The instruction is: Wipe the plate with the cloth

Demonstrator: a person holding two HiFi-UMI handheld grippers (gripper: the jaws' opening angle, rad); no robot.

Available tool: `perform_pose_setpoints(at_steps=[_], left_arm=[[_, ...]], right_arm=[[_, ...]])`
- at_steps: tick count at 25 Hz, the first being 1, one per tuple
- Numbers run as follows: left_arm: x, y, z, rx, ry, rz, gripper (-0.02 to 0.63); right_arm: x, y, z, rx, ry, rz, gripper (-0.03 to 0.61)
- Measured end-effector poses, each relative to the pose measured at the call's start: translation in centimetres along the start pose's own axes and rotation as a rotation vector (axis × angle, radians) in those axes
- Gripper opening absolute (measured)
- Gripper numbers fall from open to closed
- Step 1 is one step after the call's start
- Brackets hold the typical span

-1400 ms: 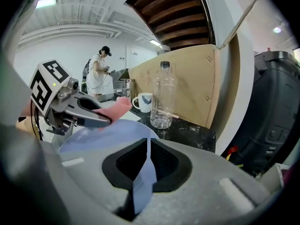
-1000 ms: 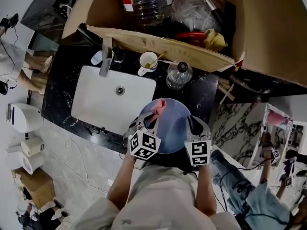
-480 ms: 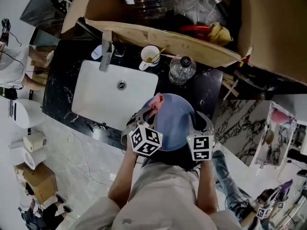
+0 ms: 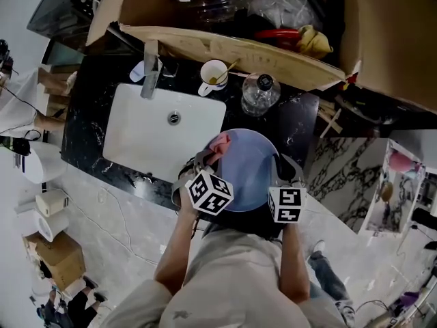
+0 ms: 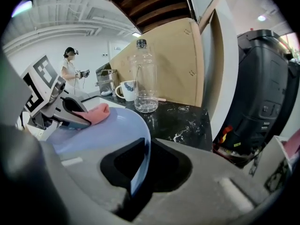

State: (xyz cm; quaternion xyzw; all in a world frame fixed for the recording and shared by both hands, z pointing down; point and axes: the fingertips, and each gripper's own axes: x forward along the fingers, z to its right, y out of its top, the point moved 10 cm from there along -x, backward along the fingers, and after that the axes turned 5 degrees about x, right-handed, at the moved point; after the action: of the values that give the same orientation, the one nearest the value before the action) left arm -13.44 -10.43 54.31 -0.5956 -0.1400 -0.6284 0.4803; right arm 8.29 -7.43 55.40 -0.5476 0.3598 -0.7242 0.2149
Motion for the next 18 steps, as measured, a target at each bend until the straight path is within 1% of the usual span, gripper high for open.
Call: perform_pose_setpoints(at_steps=[3, 8, 18], left_arm=[[0.0, -0.2, -0.1, 0.004, 0.008, -0.015, 0.034], [-0.3, -0.6, 0.0, 0.012, 0.005, -0.044, 0.034], [-1.1, -1.7, 0.7, 0.030, -0.036, -0.085, 0.034]], right_arm=[[0.0, 0.0, -0.1, 0.012, -0.003, 0.001, 0.044], [-0.1, -0.2, -0.1, 0.067, -0.019, 0.017, 0.043], [0.0, -0.2, -0.2, 0.072, -0.027, 0.022, 0.043]])
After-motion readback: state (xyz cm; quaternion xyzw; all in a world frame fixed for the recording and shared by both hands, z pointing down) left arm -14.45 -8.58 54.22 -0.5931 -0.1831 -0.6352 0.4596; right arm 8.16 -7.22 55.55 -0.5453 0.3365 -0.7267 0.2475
